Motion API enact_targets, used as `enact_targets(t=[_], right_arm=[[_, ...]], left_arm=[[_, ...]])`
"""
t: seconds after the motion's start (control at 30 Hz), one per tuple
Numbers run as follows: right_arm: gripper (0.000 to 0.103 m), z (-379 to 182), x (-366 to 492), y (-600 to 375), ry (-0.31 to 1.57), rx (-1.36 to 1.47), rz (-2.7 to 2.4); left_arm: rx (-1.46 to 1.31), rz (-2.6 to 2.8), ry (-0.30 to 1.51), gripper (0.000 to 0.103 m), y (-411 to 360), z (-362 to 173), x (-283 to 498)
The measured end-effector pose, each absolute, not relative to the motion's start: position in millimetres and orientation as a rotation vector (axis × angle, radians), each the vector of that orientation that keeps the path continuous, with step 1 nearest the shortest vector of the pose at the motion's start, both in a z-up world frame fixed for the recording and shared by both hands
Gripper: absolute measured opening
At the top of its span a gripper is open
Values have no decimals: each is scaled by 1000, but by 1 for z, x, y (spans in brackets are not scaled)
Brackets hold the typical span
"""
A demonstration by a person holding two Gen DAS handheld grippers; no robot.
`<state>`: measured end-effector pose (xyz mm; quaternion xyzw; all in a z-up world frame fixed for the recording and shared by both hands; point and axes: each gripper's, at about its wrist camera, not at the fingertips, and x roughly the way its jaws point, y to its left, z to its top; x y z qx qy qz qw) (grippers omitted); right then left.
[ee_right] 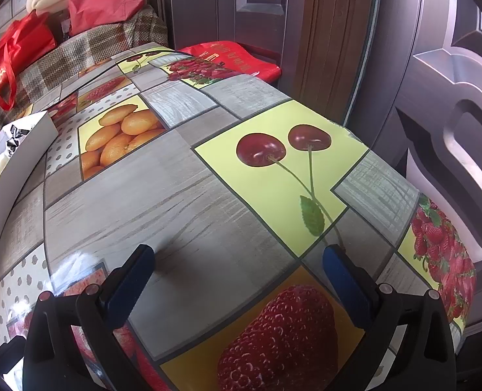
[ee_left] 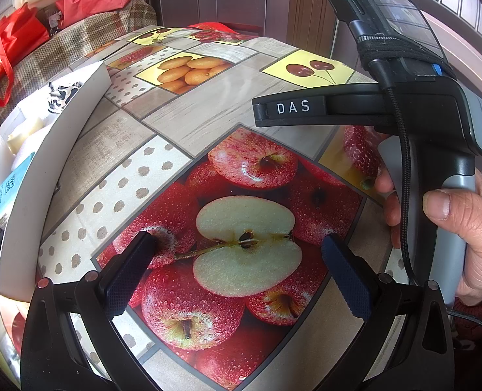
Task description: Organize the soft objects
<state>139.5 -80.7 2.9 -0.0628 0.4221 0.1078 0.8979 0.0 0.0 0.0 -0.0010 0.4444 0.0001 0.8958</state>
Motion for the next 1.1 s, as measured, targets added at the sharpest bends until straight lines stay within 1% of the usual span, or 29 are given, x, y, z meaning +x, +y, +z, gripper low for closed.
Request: enact_targets(t=[1.1], right_arm=[[103,2,139,-75,873,-132,230]], left_arm=[[-2,0,921,102,0,0,0]])
